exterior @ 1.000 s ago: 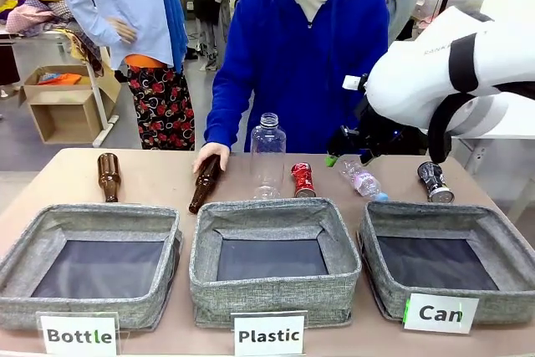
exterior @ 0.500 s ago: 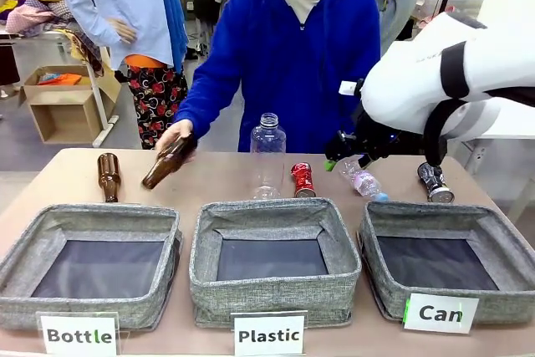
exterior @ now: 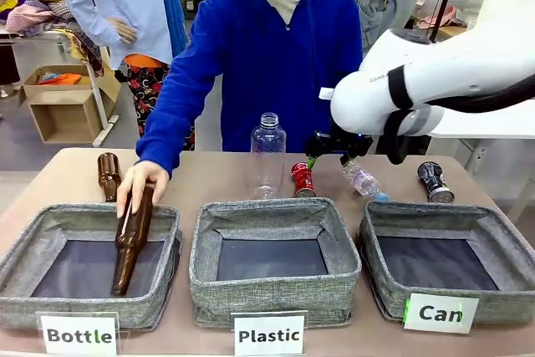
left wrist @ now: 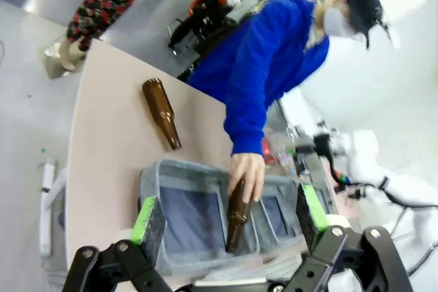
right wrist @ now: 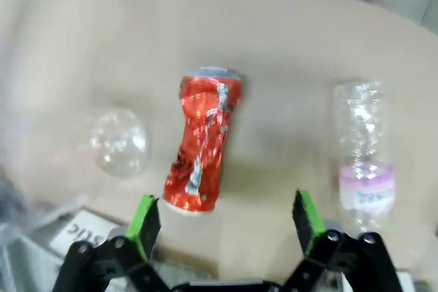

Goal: Sort the can waste into the basket.
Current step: Pick up the can waste from the table and place it in the right Fabric basket.

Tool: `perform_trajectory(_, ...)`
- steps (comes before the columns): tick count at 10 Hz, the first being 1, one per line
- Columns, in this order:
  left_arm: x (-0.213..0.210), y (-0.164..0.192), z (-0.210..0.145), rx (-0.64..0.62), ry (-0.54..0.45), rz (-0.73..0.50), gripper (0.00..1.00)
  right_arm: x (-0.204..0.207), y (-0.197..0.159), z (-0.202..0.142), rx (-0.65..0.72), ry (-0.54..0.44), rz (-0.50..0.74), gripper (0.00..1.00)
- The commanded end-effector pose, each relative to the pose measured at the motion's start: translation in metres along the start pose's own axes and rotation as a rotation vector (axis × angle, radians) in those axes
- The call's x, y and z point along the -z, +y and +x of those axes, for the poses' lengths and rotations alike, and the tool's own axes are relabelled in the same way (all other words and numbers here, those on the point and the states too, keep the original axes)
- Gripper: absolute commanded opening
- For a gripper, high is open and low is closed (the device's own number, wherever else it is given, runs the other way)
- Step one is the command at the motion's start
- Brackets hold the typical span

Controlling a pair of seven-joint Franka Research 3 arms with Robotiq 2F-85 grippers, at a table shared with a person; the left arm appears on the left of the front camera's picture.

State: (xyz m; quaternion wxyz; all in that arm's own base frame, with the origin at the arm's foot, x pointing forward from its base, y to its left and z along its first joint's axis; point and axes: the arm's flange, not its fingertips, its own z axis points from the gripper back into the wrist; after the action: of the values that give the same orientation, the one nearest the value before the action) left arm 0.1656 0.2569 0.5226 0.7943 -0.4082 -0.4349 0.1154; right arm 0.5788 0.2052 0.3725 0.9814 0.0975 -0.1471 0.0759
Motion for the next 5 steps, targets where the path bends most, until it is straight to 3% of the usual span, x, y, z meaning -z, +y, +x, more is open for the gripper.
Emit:
perform_trajectory(1, -0.026, -0.019, -0.020, 0.051, 0.063, -0.026, 1.00, 0.021, 0.017, 0.028, 0.068, 0.006, -0.049, 1.00)
perform_trajectory(5, -0.040, -0.042, -0.035, 0.161, 0.128, -0.101, 1.00, 0.069, 0.024, 0.050, 0.170, 0.052, -0.099, 1.00)
